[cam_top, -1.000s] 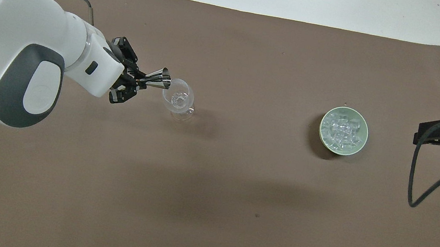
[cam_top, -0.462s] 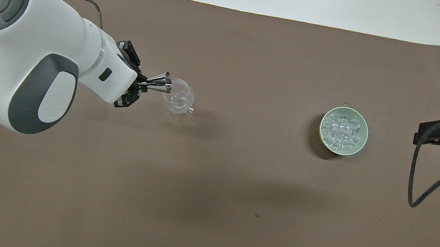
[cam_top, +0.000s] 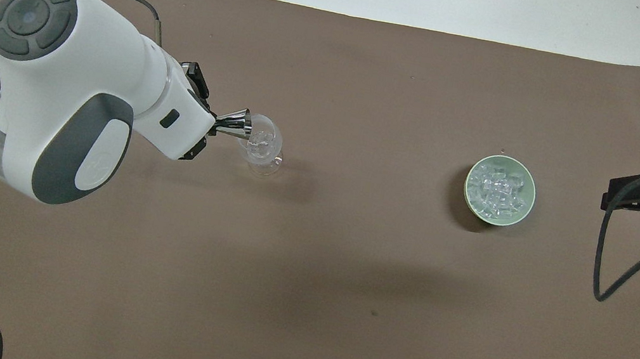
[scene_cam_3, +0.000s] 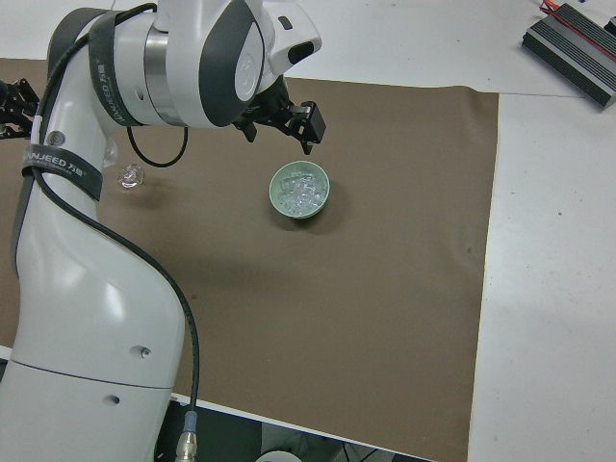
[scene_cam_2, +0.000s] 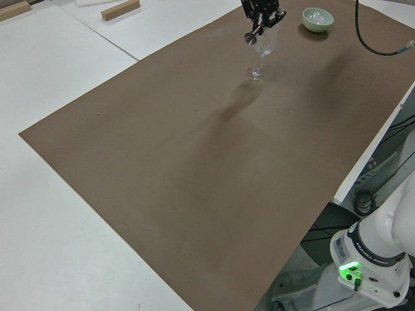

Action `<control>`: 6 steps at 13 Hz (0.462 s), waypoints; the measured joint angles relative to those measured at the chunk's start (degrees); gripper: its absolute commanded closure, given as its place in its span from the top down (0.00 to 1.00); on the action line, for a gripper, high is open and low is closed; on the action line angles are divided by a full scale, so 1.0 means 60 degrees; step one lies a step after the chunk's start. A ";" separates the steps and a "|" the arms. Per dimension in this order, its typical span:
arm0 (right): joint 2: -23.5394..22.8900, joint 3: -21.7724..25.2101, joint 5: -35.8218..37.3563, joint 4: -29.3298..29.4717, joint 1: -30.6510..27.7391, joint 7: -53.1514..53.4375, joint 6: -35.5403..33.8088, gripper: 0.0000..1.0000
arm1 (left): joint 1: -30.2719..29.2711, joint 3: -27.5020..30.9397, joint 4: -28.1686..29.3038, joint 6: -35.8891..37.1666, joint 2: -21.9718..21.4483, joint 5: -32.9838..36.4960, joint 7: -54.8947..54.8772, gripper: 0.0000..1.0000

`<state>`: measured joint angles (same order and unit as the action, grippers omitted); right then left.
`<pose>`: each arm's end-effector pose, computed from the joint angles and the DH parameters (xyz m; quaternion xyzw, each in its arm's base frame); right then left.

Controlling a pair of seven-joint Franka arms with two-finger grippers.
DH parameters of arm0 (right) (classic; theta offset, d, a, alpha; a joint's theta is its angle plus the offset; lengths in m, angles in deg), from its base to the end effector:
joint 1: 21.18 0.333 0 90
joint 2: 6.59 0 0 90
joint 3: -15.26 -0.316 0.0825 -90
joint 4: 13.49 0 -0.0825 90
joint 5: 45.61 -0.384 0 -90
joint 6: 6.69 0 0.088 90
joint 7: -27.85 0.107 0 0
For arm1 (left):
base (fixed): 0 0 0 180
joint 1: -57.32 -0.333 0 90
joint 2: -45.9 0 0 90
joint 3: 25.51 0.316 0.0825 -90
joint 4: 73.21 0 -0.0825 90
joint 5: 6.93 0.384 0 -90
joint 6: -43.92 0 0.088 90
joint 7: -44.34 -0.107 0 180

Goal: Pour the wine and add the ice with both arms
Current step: 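Tilt the bottle over the clear glass with the left gripper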

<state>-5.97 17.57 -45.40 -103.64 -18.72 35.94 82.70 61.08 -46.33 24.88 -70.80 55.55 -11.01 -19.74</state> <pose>0.5501 0.0009 0.6283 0.9976 -0.0692 -0.0011 0.0017 0.5709 -0.2514 0.5036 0.7241 -0.6836 0.0833 0.0368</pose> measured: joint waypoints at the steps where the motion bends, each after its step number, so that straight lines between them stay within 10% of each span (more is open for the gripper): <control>1: 0.0000 0.0000 0.0000 0.0000 0.0000 0.0000 0.0000 1.00 | 0.0059 0.0003 -0.0001 0.0018 0.0001 0.0035 0.0133 0.00; 6: 0.0000 0.0000 0.0000 0.0000 0.0000 0.0000 0.0000 1.00 | 0.0088 0.0010 -0.0010 0.0067 0.0004 0.0239 0.0212 0.00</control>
<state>-5.97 17.57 -45.40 -103.64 -18.72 35.94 82.70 61.61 -46.27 24.82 -70.39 55.57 -9.58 -18.47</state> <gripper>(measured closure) 0.000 0.789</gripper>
